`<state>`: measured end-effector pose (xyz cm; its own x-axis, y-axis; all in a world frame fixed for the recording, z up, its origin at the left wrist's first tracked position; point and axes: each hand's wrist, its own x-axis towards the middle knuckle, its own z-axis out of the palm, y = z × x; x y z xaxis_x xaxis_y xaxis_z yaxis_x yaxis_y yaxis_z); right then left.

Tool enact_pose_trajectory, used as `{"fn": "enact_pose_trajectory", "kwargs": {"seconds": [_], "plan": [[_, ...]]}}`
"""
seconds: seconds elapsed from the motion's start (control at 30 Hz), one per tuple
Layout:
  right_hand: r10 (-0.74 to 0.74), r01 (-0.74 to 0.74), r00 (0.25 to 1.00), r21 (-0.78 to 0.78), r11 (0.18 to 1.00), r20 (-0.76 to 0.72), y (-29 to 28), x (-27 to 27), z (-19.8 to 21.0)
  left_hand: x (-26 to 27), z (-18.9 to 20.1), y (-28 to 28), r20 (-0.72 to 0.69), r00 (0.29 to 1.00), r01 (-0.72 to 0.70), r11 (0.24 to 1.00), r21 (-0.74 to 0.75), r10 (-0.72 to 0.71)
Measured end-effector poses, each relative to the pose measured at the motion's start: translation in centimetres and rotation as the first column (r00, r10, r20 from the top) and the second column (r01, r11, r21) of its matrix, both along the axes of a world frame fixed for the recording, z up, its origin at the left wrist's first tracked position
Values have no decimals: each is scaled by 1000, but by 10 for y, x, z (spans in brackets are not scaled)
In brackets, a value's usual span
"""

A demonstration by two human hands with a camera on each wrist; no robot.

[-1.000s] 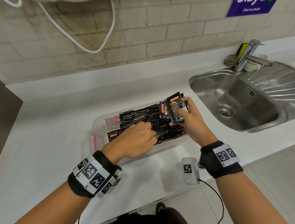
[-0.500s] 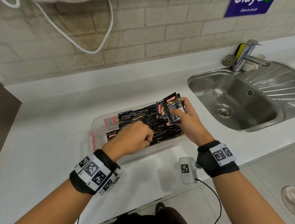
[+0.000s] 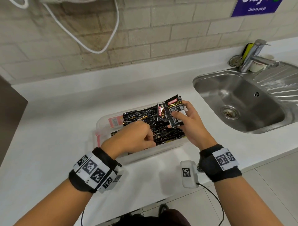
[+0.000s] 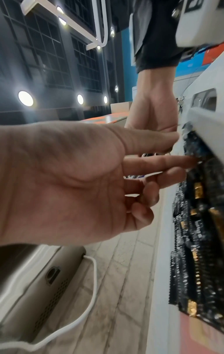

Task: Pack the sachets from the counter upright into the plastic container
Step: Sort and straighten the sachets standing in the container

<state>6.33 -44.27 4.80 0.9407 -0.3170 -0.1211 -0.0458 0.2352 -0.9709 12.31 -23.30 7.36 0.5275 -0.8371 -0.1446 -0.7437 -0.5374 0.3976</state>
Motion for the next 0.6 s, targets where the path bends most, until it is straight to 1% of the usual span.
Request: {"fn": "enact_pose_trajectory", "kwargs": {"seconds": [0.03,0.1,0.17,0.23,0.27,0.37,0.47,0.53,0.6], "plan": [[2,-2,1000,22,1000,-3,1,0,1,1,5,2,-7,1000,-24,999,-38,23],[27,-28,1000,72,997,8,3,-1,3,4,16,6,15,993,-114,981,-159,118],[74,-77,997,110,991,35,7,-2,7,8,26,10,13,971,-223,929,-295,237],[116,-126,991,153,980,72,11,-1,11,12,34,12,-77,948,-313,861,-402,309],[129,-143,988,172,975,90,14,-1,12,13,37,12,-136,936,-352,832,-430,325],[158,-183,979,204,962,131,23,2,16,14,39,11,-296,894,-440,782,-442,336],[195,-227,969,225,948,154,30,4,16,11,39,12,-473,833,-515,711,-478,286],[217,-249,964,229,941,154,33,5,16,10,41,16,-528,811,-536,681,-499,251],[225,-257,963,244,935,150,35,7,15,9,44,20,-557,798,-546,670,-503,232]]}}
